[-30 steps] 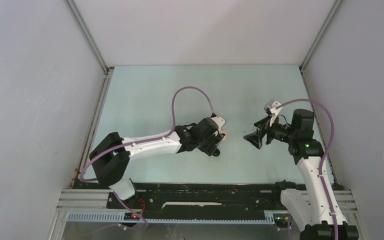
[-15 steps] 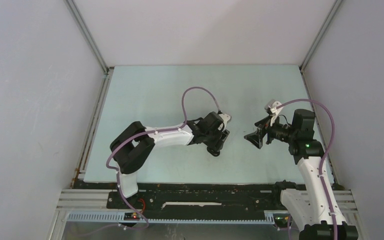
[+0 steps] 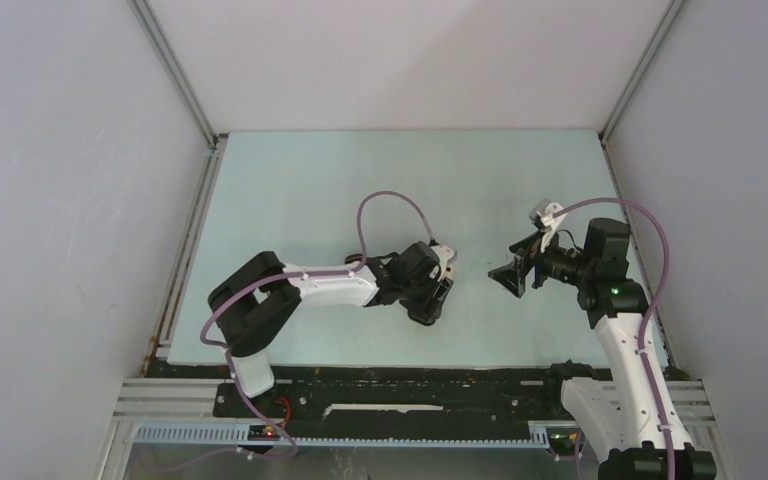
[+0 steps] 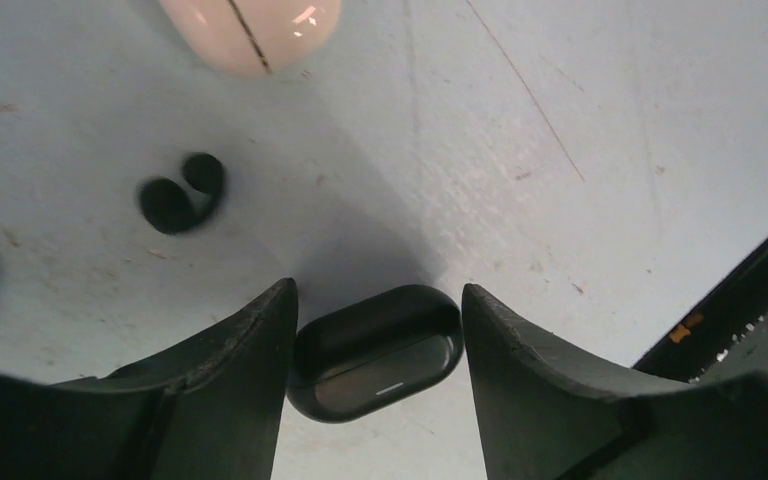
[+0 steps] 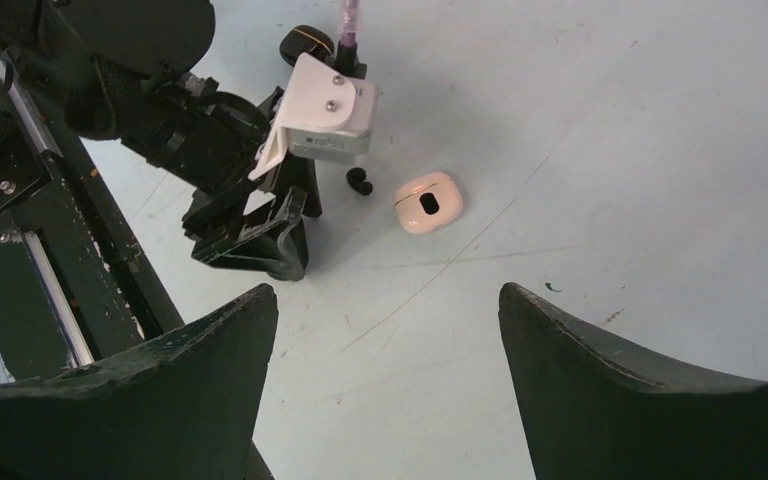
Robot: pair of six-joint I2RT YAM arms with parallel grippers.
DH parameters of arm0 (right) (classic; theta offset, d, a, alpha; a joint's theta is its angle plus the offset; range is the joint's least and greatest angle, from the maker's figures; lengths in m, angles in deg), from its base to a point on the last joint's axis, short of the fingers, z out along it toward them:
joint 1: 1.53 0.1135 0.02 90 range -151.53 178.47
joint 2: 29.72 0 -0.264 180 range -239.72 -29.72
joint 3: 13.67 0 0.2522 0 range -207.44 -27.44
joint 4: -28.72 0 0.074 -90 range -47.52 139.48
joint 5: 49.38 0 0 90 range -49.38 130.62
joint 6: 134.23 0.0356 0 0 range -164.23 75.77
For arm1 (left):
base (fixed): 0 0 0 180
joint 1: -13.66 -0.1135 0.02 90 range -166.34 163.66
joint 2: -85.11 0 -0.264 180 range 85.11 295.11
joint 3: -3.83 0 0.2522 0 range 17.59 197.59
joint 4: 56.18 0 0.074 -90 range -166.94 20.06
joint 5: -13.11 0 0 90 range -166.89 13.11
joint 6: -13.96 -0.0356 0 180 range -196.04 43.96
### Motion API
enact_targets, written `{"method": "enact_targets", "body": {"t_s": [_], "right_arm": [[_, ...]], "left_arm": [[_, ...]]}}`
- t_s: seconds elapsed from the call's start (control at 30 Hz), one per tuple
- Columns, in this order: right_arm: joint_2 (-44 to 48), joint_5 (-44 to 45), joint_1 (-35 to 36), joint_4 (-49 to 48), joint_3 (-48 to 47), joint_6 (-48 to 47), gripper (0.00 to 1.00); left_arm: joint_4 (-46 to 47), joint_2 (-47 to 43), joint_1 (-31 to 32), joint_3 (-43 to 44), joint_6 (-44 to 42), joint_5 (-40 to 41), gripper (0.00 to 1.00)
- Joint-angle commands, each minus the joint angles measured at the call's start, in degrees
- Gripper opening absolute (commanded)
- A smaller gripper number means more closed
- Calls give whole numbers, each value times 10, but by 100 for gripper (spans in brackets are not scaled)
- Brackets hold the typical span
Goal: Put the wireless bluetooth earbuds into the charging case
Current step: Adjust the charging case at the center of the board, then pick up the charging case at the center of the board.
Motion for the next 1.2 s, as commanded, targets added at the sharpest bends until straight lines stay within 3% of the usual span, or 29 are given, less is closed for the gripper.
{"method": "enact_targets", "body": {"t_s": [0.0, 0.3, 0.43, 0.83, 1.07, 1.17], "right_arm": [[6, -7, -2, -1, -5, 1, 83], [3, -10, -2, -1, -5, 1, 83], [2, -9, -2, 0, -5, 0, 83], [0, -12, -3, 3, -5, -1, 83], [-4, -12, -3, 2, -5, 1, 83], [-5, -12, -3, 3, -5, 1, 83]], "left_arm": [[-6, -35, 12, -1, 14, -21, 64], [-18, -84, 13, -32, -28, -10, 67], [-13, -82, 17, -40, -71, -56, 68], [-7, -64, 48, -55, -151, -46, 68], [-9, -44, 63, -53, -157, 1, 64], [-6, -35, 69, -50, -162, 19, 57]]}}
